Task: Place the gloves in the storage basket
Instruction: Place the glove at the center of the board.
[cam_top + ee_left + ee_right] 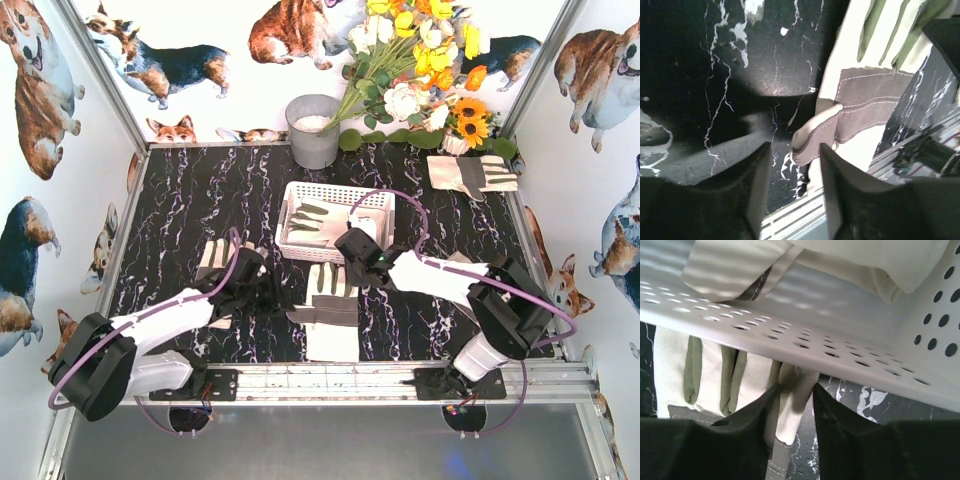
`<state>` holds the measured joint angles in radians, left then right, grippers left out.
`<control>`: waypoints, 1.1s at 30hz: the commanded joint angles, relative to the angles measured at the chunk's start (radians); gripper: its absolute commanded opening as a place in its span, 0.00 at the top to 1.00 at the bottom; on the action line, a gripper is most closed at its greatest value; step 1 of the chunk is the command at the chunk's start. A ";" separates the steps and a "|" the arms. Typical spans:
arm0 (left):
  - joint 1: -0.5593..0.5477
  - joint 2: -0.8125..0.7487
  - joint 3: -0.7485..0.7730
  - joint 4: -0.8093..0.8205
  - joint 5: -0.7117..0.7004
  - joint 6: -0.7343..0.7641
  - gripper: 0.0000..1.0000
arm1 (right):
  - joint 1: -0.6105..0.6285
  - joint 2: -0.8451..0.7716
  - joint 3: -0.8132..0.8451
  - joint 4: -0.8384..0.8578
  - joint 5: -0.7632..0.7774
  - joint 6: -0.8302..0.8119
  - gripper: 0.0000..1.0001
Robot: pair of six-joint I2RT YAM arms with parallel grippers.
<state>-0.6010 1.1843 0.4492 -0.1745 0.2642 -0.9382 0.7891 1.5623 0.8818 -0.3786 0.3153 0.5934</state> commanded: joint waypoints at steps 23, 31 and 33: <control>0.086 0.017 0.492 -0.690 -0.644 0.326 0.08 | -0.231 -0.485 0.049 0.020 -0.286 -0.297 0.22; 0.092 0.161 0.425 -0.551 -0.609 0.339 0.14 | -0.319 -0.492 0.002 0.055 -0.351 -0.251 0.22; 0.092 0.198 0.423 -0.526 -0.629 0.347 0.23 | -0.328 -0.496 -0.014 0.062 -0.366 -0.225 0.22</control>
<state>-0.5186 1.3315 0.8783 -0.7784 -0.3309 -0.6182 0.4793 1.0924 0.8860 -0.3912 0.0097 0.3271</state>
